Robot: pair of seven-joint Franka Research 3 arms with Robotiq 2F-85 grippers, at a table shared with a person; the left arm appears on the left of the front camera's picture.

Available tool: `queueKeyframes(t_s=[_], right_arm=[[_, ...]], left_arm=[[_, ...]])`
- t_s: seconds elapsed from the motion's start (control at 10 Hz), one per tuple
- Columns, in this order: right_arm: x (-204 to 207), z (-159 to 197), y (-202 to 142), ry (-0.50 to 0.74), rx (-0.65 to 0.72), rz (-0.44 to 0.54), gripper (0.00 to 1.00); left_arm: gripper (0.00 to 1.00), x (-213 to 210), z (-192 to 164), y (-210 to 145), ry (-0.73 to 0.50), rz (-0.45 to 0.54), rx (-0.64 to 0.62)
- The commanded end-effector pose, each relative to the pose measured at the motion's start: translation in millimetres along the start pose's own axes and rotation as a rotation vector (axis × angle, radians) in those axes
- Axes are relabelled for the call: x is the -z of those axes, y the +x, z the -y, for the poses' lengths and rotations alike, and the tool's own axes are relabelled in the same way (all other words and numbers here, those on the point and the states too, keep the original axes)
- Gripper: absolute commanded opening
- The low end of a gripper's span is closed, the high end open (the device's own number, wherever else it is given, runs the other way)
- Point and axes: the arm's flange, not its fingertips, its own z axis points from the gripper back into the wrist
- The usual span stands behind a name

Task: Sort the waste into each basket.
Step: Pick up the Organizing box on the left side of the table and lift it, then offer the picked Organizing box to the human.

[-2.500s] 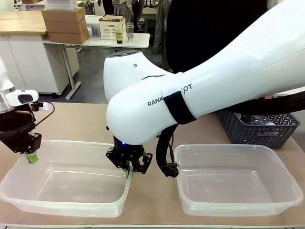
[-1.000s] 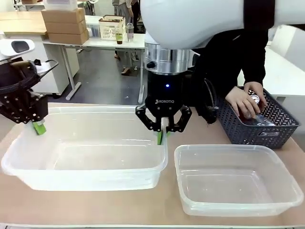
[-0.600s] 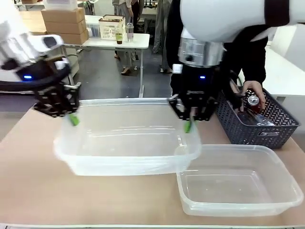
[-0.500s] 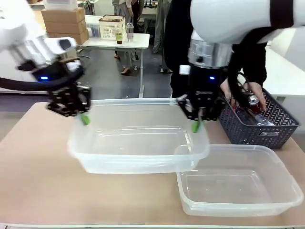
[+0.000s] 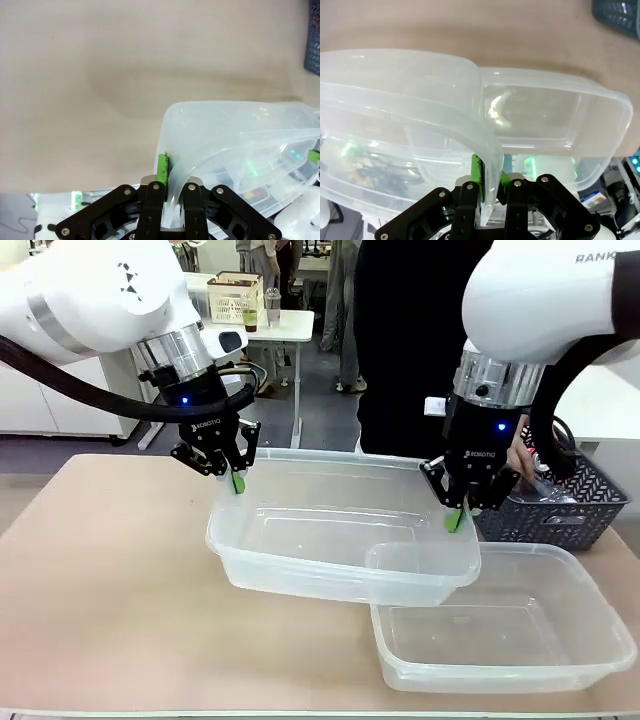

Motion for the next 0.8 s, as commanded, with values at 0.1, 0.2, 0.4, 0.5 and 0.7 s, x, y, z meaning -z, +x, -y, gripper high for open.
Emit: queueKeyframes(t_s=[0.1,0.2,0.4,0.5,0.7], right_arm=[[-4.2,-5.6,-1.1,-0.017,-0.017,-0.013,0.05],[-4.2,-5.6,-1.1,-0.017,-0.017,-0.013,0.05],[-4.2,-5.6,-1.1,-0.017,-0.017,-0.013,0.05],[-4.2,-5.6,-1.1,-0.017,-0.017,-0.013,0.05],[-4.2,-5.6,-1.1,-0.017,-0.017,-0.013,0.05]], left_arm=[[0.06,0.0,-1.8,-1.0,-0.030,-0.020,-0.017],[0.06,0.0,-1.8,-1.0,-0.030,-0.020,-0.017],[0.06,0.0,-1.8,-1.0,-0.030,-0.020,-0.017],[0.06,0.0,-1.8,-1.0,-0.030,-0.020,-0.017],[0.06,0.0,-1.8,-1.0,-0.030,-0.020,-0.017]])
